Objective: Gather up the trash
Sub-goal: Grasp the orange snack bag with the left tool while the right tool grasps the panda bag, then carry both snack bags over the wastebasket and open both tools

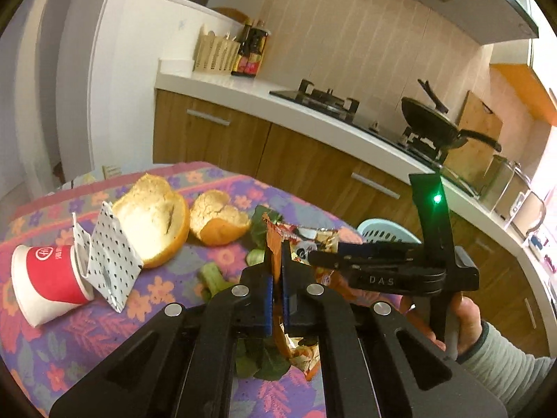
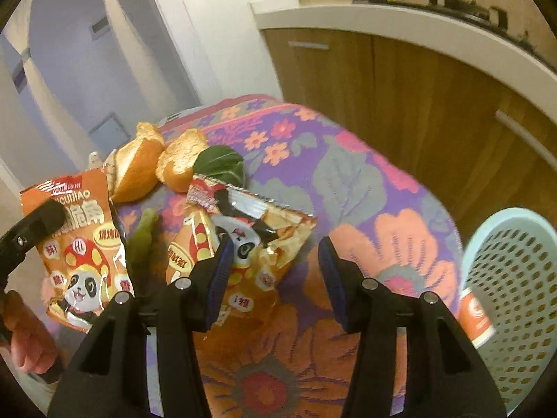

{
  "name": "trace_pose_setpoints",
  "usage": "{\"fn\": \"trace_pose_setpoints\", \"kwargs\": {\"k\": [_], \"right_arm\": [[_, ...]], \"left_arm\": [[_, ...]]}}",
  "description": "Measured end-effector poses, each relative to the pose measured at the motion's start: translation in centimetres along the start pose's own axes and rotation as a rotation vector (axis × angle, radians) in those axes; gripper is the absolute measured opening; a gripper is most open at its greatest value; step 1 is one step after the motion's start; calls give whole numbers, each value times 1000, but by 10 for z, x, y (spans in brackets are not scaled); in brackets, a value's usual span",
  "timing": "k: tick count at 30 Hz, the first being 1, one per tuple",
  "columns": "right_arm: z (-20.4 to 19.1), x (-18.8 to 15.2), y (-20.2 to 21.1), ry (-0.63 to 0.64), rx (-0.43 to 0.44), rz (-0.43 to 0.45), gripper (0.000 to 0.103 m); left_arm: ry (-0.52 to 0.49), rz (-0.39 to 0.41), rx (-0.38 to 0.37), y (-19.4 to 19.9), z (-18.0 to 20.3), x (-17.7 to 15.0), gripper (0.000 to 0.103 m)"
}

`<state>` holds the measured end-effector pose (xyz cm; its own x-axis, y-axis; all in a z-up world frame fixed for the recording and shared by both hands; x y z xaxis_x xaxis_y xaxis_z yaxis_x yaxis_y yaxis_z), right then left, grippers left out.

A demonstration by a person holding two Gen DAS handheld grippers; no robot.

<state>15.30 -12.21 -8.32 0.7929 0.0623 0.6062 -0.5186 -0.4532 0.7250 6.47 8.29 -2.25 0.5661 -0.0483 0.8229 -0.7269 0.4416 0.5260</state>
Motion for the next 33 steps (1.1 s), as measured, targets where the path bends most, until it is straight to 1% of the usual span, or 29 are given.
{"fn": "trace_pose_setpoints", "kwargs": {"k": [1, 2, 3, 5, 9, 13, 16, 19, 23, 25, 28, 33], "right_arm": [[-1, -1, 0, 3, 15, -7, 26], [-1, -1, 0, 5, 27, -11, 17], [-1, -2, 3, 4, 35, 2, 16], [-2, -4, 13, 7, 62, 37, 10], [2, -13, 34, -13, 94, 101, 7], [14, -22, 69, -23, 81, 183, 7], [30, -28, 101, -32, 41, 242, 7], [54, -33, 130, -51, -4, 289, 7], [93, -46, 163, -77, -122, 338, 7], [113, -54, 174, -100, -155, 347, 7], [148, -64, 181, -162, -209, 337, 7], [201, -84, 177, -275, -252, 299, 7]], "left_arm": [[3, 4, -3, 1, 0, 1, 1], [8, 7, -6, 3, -1, 1, 1], [15, 13, -3, 6, -1, 3, 1], [20, 24, 2, 10, 0, 5, 1], [-4, 41, 20, 25, 11, 11, 1], [-36, 58, 21, 35, 28, 19, 1], [-66, 64, 10, 34, 47, 27, 1], [-97, 55, -19, 21, 73, 34, 1], [-145, 18, -62, -14, 118, 44, 1], [-169, 0, -76, -31, 138, 46, 1], [-206, -28, -110, -60, 172, 49, 1], [-263, -101, -128, -116, 220, 43, 1]]}}
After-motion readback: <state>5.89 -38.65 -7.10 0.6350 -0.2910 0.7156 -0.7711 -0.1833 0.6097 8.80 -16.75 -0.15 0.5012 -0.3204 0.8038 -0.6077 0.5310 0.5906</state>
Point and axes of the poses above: each gripper's, at about its wrist camera, not at the fingertips, and y roughly against the way its jaws point, z to its right, x to its top, the point moved 1 cm from there along -y, roughly the way its jaws point, and after that the axes turned 5 degrees about -y, right-handed, at the moved point
